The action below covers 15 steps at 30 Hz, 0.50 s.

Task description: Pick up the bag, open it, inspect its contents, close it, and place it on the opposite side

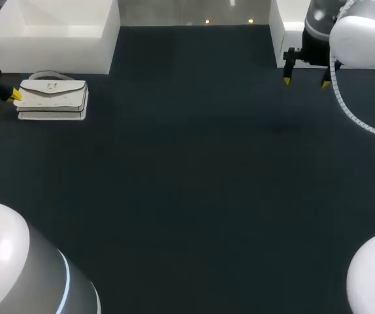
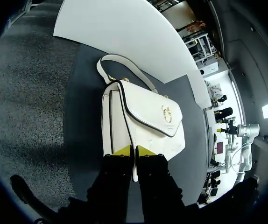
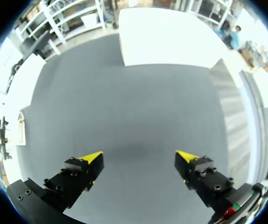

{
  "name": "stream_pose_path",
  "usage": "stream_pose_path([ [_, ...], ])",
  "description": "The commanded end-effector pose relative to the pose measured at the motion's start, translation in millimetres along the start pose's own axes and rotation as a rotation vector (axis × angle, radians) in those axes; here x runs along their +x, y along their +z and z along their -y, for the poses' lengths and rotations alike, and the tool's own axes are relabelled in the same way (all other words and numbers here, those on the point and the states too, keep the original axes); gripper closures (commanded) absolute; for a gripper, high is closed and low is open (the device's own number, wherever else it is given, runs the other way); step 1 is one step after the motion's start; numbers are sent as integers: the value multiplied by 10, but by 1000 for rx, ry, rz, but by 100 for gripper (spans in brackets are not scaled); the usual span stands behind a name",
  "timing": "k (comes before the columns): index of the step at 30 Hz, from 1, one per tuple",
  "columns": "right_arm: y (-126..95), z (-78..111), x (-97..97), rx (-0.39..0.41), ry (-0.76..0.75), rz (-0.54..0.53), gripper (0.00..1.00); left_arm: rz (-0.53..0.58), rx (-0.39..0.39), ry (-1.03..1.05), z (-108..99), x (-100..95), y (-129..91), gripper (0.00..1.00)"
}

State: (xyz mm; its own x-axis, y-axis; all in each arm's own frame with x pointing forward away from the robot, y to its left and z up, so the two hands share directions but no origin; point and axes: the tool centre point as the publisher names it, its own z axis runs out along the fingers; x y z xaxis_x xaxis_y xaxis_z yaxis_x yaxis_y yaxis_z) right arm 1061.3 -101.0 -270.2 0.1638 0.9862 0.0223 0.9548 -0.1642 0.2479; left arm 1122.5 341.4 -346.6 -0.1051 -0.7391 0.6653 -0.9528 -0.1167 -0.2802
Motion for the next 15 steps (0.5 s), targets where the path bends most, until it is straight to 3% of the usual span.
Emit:
stream_pose_path([
  [1,-4,4,5,-1,1,3,0,-145,-191,-2,185,-163,-1,100],
  [12,-4,4,5,-1,1,3,0,-160,-187,-2,268,-258,-41,98],
  [14,-4,4,5,-1,1,3,0,-159,-186,-2,266,-273,-59,47],
  [15,-4,4,5,-1,1,3,0,-159,-184,-2,258,-274,-72,0],
])
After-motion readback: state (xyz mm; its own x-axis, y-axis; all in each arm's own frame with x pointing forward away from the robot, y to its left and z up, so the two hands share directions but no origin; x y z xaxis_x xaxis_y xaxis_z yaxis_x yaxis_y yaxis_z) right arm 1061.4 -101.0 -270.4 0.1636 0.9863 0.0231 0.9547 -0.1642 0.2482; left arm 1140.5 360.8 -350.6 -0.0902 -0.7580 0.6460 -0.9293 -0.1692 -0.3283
